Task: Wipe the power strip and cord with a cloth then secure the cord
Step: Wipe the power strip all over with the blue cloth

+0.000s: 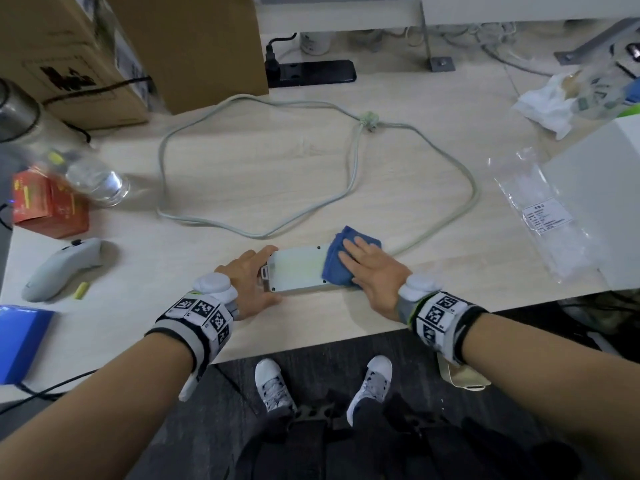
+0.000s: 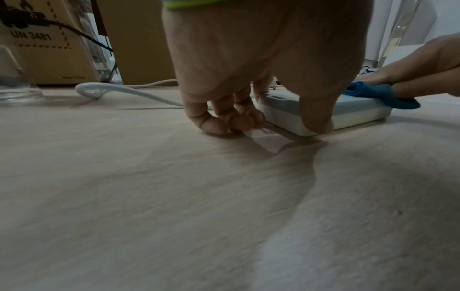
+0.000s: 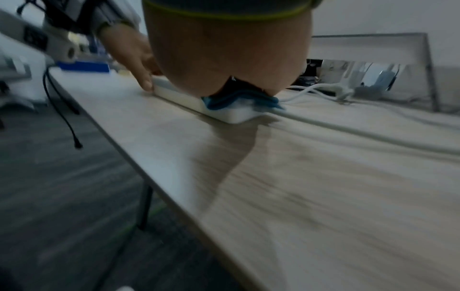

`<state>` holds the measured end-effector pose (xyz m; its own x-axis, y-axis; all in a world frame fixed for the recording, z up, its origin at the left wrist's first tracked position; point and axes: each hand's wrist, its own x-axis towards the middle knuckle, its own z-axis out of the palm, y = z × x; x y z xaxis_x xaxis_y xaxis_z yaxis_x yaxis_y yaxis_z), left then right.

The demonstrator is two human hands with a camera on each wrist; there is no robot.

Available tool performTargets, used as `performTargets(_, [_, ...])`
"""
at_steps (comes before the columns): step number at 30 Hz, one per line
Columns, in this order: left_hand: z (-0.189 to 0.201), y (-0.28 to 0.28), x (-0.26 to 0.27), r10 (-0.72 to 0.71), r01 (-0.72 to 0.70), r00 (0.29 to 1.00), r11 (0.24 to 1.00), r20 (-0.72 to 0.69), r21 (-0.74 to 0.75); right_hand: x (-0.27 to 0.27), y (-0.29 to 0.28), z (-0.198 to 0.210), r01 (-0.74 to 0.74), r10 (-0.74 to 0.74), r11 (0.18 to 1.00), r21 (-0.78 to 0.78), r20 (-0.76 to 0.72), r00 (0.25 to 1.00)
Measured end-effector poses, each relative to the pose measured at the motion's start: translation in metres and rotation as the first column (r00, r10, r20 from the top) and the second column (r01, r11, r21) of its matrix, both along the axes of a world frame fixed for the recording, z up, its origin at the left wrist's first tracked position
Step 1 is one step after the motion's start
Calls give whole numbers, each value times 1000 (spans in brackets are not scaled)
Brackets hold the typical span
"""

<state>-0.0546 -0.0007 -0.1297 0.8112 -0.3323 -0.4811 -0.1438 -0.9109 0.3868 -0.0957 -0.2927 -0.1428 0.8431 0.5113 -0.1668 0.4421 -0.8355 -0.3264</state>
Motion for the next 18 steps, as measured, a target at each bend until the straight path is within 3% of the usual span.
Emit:
performTargets(8, [-1, -2, -1, 37, -43, 998, 990, -48, -135, 4, 105, 4, -96, 96, 995, -10, -53, 994])
performTargets(11, [-1, -2, -1, 51, -57, 997, 990, -50, -127, 13, 81, 15, -128, 126, 992, -17, -69, 990])
performTargets(14, [1, -2, -2, 41, -42, 999, 999, -30, -32, 14, 21, 18, -54, 53, 998, -13, -83, 995])
performTargets(18, [2, -1, -2, 28, -29, 999, 999, -23, -31, 10, -21, 17, -29, 19, 990, -135, -78, 997])
